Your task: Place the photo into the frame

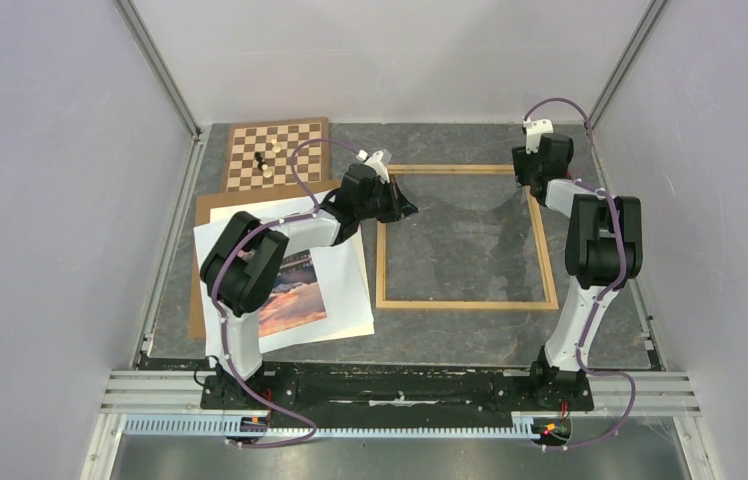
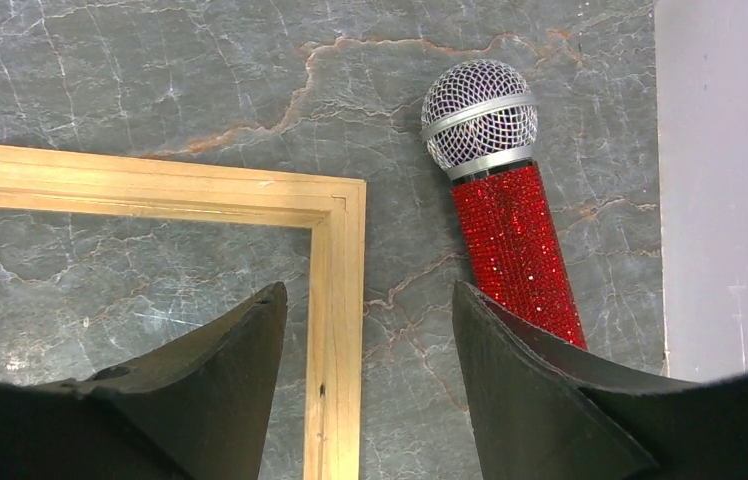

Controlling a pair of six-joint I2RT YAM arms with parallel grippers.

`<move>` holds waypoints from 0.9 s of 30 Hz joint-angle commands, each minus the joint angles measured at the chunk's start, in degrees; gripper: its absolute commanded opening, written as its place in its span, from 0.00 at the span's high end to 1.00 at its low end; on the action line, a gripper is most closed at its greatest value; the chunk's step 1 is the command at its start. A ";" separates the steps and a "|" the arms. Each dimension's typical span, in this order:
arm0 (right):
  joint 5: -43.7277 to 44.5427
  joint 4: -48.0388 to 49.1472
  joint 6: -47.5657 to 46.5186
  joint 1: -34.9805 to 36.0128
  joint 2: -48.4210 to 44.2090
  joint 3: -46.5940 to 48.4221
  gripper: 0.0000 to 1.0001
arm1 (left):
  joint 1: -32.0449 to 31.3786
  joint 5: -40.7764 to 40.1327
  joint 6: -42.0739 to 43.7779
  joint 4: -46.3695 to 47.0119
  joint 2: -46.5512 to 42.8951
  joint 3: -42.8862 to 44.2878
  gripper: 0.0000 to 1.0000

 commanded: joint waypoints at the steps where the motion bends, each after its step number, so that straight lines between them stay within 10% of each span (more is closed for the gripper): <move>1: 2.21 0.98 -2.08 0.49 0.36 0.71 0.36 | -0.01 -0.11 3.25 -0.07 -2.80 -0.05 0.98; 27: 6.15 -1.11 -4.77 1.37 0.80 -0.40 0.36 | 0.52 -0.24 3.53 -0.16 -3.82 -0.68 0.98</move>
